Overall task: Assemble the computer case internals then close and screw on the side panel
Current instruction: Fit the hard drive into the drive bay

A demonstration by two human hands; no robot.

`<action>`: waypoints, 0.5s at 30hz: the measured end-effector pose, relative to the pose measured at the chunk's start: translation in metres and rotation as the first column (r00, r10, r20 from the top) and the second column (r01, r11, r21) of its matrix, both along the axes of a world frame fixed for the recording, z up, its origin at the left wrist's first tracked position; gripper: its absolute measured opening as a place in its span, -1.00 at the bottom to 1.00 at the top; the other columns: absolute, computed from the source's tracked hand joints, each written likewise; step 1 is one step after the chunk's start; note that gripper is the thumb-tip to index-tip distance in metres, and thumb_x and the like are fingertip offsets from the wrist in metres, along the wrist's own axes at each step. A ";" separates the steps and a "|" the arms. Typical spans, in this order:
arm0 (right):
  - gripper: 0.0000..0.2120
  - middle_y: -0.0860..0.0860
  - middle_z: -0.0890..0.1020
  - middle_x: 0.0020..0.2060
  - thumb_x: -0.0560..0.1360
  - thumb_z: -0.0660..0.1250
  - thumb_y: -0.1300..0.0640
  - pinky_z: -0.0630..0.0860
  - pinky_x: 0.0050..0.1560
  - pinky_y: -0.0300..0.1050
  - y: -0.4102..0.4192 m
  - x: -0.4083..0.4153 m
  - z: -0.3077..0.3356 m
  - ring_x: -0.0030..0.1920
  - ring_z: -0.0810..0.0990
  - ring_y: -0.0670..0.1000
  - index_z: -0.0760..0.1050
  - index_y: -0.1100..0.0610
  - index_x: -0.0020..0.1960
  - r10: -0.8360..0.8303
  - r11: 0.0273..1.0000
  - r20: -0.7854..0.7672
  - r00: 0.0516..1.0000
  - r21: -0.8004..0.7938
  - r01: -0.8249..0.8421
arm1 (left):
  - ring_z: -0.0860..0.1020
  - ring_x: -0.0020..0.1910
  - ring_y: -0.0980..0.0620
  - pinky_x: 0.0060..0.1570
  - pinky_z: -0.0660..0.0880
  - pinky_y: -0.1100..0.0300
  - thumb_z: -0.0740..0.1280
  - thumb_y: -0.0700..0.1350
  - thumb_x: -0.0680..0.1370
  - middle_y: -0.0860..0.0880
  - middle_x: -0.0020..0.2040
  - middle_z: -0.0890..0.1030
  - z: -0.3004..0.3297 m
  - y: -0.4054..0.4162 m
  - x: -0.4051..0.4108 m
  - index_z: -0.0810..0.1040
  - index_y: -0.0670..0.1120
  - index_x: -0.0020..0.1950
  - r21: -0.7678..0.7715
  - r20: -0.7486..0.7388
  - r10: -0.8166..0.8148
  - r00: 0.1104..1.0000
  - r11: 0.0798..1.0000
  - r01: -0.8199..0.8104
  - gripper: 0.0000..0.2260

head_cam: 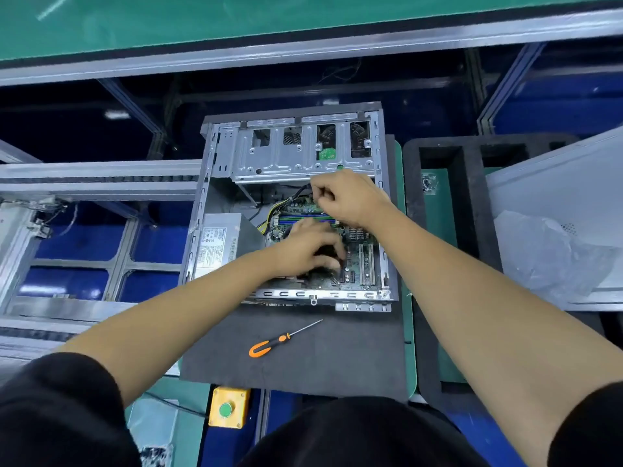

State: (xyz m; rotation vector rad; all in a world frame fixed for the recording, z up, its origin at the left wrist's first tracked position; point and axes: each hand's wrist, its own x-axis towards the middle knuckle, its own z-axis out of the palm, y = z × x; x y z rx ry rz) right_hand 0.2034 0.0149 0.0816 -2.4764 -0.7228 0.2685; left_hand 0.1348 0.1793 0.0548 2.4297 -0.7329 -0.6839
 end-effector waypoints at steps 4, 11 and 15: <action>-0.87 -0.09 0.54 -0.39 0.45 0.20 0.16 0.54 -0.17 -0.04 0.000 0.001 -0.003 -0.28 0.50 0.02 0.41 -0.04 -0.23 -0.004 1.000 -0.011 1.000 -0.029 0.003 | 0.54 0.02 0.02 0.17 0.44 0.02 0.40 -0.03 0.62 0.04 -0.01 0.62 0.022 0.039 -0.016 0.58 -0.07 0.01 -0.076 -0.213 0.043 0.976 0.995 -0.061 -0.88; -0.86 -0.07 0.63 -0.34 0.41 0.19 0.17 0.40 -0.32 -0.18 0.001 0.004 -0.011 -0.32 0.57 0.00 0.43 -0.04 -0.24 -0.051 0.998 -0.070 0.996 -0.031 0.049 | 0.57 -0.05 0.17 -0.01 0.44 0.34 0.31 0.03 0.67 0.12 -0.02 0.65 0.028 0.075 -0.025 0.61 0.00 0.02 0.016 -0.359 -0.052 0.932 0.998 0.061 -0.85; -0.89 -0.04 0.63 -0.35 0.40 0.17 0.14 0.28 -0.36 -0.22 0.000 0.005 -0.012 -0.42 0.46 -0.09 0.44 -0.02 -0.23 -0.056 0.998 -0.068 0.996 -0.018 0.055 | 0.56 -0.05 0.02 0.00 0.46 0.22 0.33 0.00 0.66 0.01 -0.04 0.63 0.022 0.077 -0.016 0.59 -0.03 -0.01 -0.007 -0.385 -0.136 0.913 0.990 0.144 -0.86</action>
